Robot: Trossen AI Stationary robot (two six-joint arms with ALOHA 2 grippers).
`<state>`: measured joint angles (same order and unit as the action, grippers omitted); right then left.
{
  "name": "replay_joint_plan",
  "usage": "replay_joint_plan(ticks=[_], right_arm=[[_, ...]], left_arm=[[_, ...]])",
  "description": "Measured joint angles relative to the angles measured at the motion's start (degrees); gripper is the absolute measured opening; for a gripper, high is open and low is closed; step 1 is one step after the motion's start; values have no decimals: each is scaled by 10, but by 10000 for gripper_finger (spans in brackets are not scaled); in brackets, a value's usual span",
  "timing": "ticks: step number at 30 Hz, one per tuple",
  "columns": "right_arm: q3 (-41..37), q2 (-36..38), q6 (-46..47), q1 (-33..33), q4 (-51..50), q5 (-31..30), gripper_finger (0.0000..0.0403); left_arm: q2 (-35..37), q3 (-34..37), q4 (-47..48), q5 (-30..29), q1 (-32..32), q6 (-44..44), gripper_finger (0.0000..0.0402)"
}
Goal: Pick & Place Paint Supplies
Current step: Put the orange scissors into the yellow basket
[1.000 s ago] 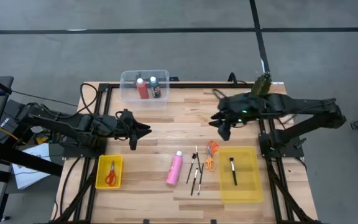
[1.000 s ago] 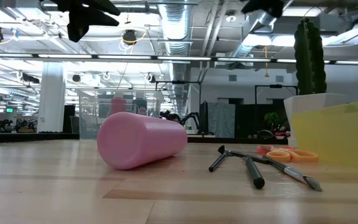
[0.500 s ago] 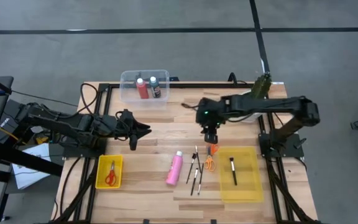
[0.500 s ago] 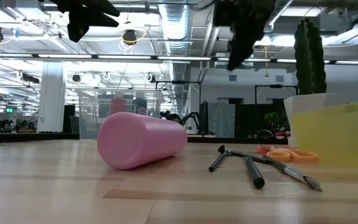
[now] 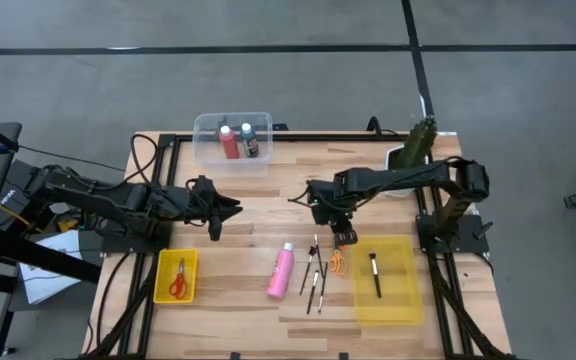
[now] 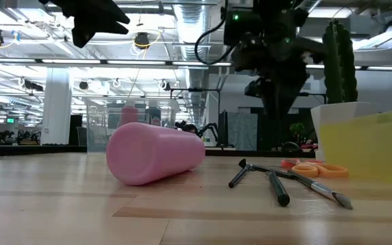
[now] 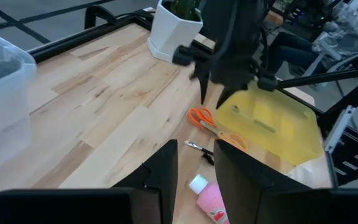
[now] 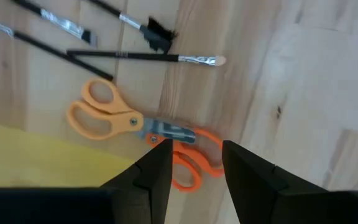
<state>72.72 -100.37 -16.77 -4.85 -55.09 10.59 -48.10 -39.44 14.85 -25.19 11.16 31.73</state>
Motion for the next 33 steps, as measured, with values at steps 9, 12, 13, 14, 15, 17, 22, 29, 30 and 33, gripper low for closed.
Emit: replay_joint_plan(ticks=[9,12,13,14,15,17,22,29,30,33], right_arm=[[-2,-49,-69,-2,14,-17,136],[-2,-64,-73,-5,14,-36,136],[-2,-69,-72,-6,14,-39,136],[-2,-74,-69,-8,14,-44,136],[-2,-79,-67,-11,14,-46,136],[-5,-87,-60,-16,15,-47,136],[-37,-87,-57,-25,22,-47,136],[-72,-76,-12,-25,51,-47,136],[-72,-76,3,-25,53,-47,136],[-73,-76,48,-29,67,-48,136]], left_arm=[[0,0,2,-5,0,0,97],[0,0,2,-5,0,0,97],[0,0,2,-5,0,0,97],[0,0,2,-5,0,0,97],[0,0,2,-5,0,0,97],[0,0,2,-5,0,0,97],[0,0,2,-5,0,0,97],[0,0,2,-5,0,0,97],[0,0,2,-5,0,0,97],[0,0,2,-10,0,0,97]])
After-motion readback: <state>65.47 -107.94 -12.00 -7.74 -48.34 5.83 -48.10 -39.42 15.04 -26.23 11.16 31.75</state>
